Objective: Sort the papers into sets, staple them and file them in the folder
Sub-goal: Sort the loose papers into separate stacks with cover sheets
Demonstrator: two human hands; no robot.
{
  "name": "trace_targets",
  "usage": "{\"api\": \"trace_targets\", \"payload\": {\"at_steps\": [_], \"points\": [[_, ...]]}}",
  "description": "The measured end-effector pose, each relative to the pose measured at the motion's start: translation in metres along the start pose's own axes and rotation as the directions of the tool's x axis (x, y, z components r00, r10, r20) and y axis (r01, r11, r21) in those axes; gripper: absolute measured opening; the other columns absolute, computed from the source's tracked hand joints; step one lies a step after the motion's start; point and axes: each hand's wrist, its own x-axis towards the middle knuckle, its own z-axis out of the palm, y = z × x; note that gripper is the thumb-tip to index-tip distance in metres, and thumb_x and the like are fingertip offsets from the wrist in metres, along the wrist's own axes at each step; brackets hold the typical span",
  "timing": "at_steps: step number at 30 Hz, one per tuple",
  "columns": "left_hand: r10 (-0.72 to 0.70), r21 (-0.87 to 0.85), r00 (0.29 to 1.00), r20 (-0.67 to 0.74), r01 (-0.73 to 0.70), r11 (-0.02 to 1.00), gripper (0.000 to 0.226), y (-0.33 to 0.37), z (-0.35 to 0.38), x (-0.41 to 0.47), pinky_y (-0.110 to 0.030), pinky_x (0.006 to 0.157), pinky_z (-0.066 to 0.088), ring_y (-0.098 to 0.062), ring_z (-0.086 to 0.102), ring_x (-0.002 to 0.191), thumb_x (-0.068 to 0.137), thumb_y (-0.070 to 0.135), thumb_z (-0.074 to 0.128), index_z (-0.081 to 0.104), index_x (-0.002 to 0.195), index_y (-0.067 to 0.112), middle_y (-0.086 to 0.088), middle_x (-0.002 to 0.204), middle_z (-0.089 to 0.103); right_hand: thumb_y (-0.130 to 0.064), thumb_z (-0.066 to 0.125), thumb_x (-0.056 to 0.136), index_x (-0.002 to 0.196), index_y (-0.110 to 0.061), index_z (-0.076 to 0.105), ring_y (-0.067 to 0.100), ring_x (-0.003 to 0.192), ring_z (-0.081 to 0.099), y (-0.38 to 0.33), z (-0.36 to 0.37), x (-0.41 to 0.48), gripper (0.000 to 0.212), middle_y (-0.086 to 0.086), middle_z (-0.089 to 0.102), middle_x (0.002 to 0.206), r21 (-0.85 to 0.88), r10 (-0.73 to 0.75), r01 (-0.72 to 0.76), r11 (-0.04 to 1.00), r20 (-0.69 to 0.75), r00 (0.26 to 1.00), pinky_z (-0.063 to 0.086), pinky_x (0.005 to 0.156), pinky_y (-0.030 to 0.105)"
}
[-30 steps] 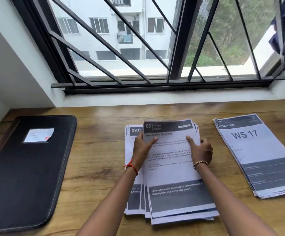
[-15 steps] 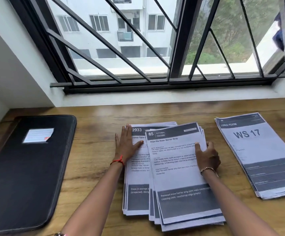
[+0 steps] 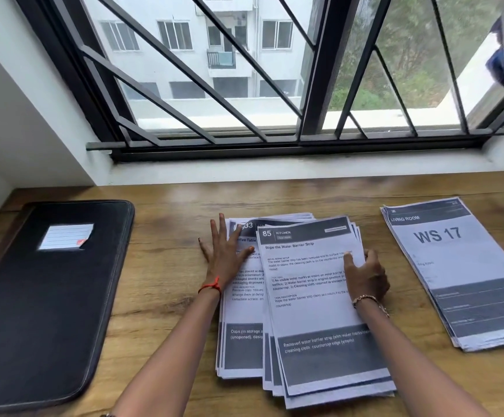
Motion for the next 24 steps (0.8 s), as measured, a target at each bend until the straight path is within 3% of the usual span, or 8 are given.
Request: {"api": "trace_targets", "payload": {"at_steps": [12, 16, 18, 20, 21, 22, 23, 24], "points": [[0.072, -0.350, 0.987, -0.144, -0.119, 0.929, 0.060, 0.014, -0.003, -0.011, -0.030, 0.114, -0.004, -0.023, -0.001, 0.145, 0.089, 0.006, 0.059, 0.034, 0.143, 0.015, -0.012, 0.154, 0.018, -0.027, 0.058, 0.085, 0.107, -0.004, 0.054, 0.039, 0.097, 0.059, -0.007, -0.001, -0.005, 0.032, 0.022, 0.064, 0.104, 0.059, 0.047, -0.048, 0.997, 0.005, 0.999, 0.042, 0.079, 0.038], [0.110, -0.425, 0.969, -0.221, -0.197, 0.884, 0.069, 0.011, -0.006, -0.018, -0.031, 0.115, 0.017, -0.014, 0.013, 0.140, 0.084, -0.010, 0.054, 0.028, 0.145, 0.013, -0.008, 0.152, 0.025, -0.026, 0.058, 0.085, 0.109, -0.004, 0.053, 0.040, 0.098, 0.058, -0.009, 0.001, -0.009, 0.033, 0.024, 0.064, 0.106, 0.076, 0.061, -0.061, 0.995, 0.003, 0.998, 0.043, 0.080, 0.039], [0.118, -0.452, 0.949, -0.294, -0.247, 0.857, 0.078, 0.013, -0.009, -0.024, -0.023, 0.100, 0.035, -0.011, 0.044, 0.120, 0.082, -0.016, 0.049, 0.025, 0.146, 0.020, -0.001, 0.148, 0.030, -0.026, 0.057, 0.085, 0.108, -0.005, 0.052, 0.040, 0.098, 0.058, -0.010, 0.002, -0.011, 0.032, 0.023, 0.064, 0.107, 0.101, 0.060, -0.059, 0.993, -0.007, 0.998, 0.044, 0.080, 0.039], [0.055, -0.540, 0.955, -0.292, -0.212, 0.814, 0.079, 0.015, -0.007, -0.029, -0.016, 0.078, 0.043, -0.004, 0.058, 0.080, 0.084, -0.009, 0.052, 0.023, 0.144, 0.034, -0.016, 0.136, 0.048, -0.026, 0.057, 0.085, 0.108, -0.005, 0.052, 0.039, 0.098, 0.058, -0.011, 0.005, -0.013, 0.031, 0.022, 0.064, 0.107, 0.139, 0.057, -0.055, 0.989, -0.014, 0.998, 0.044, 0.080, 0.039], [-0.013, -0.623, 0.969, -0.249, -0.150, 0.768, 0.078, 0.016, -0.006, -0.029, -0.015, 0.070, 0.042, -0.002, 0.059, 0.075, 0.085, 0.000, 0.059, 0.022, 0.144, 0.035, -0.020, 0.130, 0.047, -0.026, 0.057, 0.085, 0.107, -0.004, 0.052, 0.039, 0.098, 0.058, -0.011, 0.006, -0.013, 0.032, 0.022, 0.064, 0.106, 0.159, 0.058, -0.055, 0.986, -0.011, 0.998, 0.044, 0.080, 0.039], [-0.072, -0.699, 0.979, -0.191, -0.084, 0.710, 0.076, 0.017, -0.005, -0.029, -0.022, 0.087, 0.050, -0.005, 0.063, 0.086, 0.082, 0.014, 0.067, 0.025, 0.143, 0.031, -0.023, 0.120, 0.059, -0.026, 0.058, 0.085, 0.107, -0.004, 0.052, 0.039, 0.098, 0.057, -0.012, 0.008, -0.014, 0.032, 0.021, 0.064, 0.106, 0.183, 0.058, -0.056, 0.982, -0.008, 0.998, 0.044, 0.080, 0.039], [-0.112, -0.748, 0.986, -0.123, -0.018, 0.664, 0.078, 0.017, -0.005, -0.028, -0.036, 0.091, 0.052, -0.013, 0.061, 0.105, 0.076, 0.031, 0.073, 0.031, 0.142, 0.025, -0.006, 0.122, 0.060, -0.025, 0.058, 0.085, 0.107, -0.003, 0.053, 0.038, 0.098, 0.057, -0.013, 0.010, -0.014, 0.032, 0.021, 0.064, 0.106, 0.209, 0.057, -0.054, 0.976, -0.007, 0.998, 0.044, 0.080, 0.038], [-0.120, -0.759, 0.992, -0.048, 0.041, 0.649, 0.086, 0.016, -0.003, -0.025, -0.041, 0.102, 0.045, -0.019, 0.054, 0.119, 0.070, 0.043, 0.076, 0.035, 0.141, 0.019, -0.011, 0.134, 0.053, -0.024, 0.059, 0.085, 0.106, -0.002, 0.053, 0.037, 0.097, 0.058, -0.015, 0.011, -0.015, 0.031, 0.021, 0.064, 0.105, 0.235, 0.053, -0.050, 0.971, -0.008, 0.999, 0.044, 0.080, 0.037]]}}
